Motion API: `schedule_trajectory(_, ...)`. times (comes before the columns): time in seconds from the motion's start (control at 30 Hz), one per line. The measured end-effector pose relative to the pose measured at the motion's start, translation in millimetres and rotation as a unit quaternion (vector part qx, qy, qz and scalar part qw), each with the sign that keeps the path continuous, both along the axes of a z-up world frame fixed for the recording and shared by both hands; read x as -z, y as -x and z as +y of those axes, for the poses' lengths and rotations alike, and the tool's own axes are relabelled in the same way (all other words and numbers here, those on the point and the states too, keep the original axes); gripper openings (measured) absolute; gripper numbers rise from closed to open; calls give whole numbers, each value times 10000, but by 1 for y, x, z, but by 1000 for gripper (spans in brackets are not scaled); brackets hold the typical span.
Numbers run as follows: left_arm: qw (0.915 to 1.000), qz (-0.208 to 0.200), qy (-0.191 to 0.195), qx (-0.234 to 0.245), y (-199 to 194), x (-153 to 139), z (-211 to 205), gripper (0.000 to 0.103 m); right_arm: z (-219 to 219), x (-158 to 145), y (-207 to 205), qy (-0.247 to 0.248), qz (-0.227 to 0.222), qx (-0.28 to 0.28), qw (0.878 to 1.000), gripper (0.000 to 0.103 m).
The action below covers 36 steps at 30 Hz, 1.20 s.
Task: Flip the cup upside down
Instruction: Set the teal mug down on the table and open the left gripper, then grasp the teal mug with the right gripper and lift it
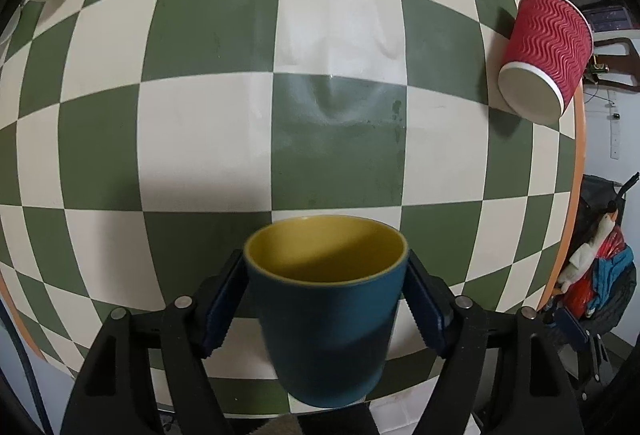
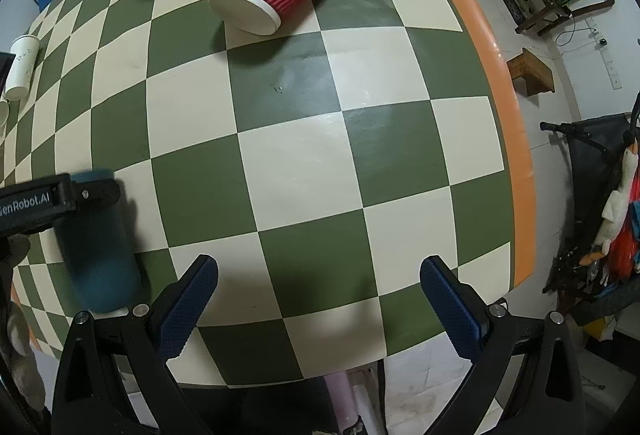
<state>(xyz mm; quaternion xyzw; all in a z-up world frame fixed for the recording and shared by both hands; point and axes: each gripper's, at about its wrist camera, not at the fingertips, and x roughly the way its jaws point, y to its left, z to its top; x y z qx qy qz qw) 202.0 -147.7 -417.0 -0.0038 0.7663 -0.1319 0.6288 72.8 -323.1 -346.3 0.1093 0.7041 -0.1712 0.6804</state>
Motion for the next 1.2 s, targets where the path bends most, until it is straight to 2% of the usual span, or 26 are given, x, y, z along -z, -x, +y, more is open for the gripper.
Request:
schedule_trajectory(0.27,9995,-321,-37,-33,1,-22,4,75,-2,-15,2,-43,-185,44,9998,103)
schedule_trajectory(0.37,9976,-694,-85,2,6,-53,10,75,2,-29,2,-133,-324,32,9994,103)
schedule_trajectory(0.43,9943,-1056,-149,77,14,-80,16,75,9,-44,4,-153,-487,-33,9987,103)
schedule_trajectory(0.53,9873,-1546,-297,205,38,-119,29,87,23,-74,9,-122,-771,-200,9967,103)
schedule_trajectory(0.6,9821,-1814,-445,248,52,-142,44,88,35,-97,15,-124,-976,-323,9946,103)
schedule_trajectory(0.83,9716,-2264,-687,-94,109,-196,92,88,73,-163,39,-252,-1545,-748,9848,103)
schedule_trajectory(1.0,9696,-2329,-615,-427,126,-213,113,88,102,-182,46,-632,-1632,-1051,9789,103)
schedule_trajectory(1.13,9686,-2306,-668,-653,127,-208,129,88,122,-178,40,-845,-1510,-1260,9768,103)
schedule_trajectory(1.2,9685,-2270,-711,-738,123,-199,137,88,132,-172,33,-736,-1469,-1427,9760,103)
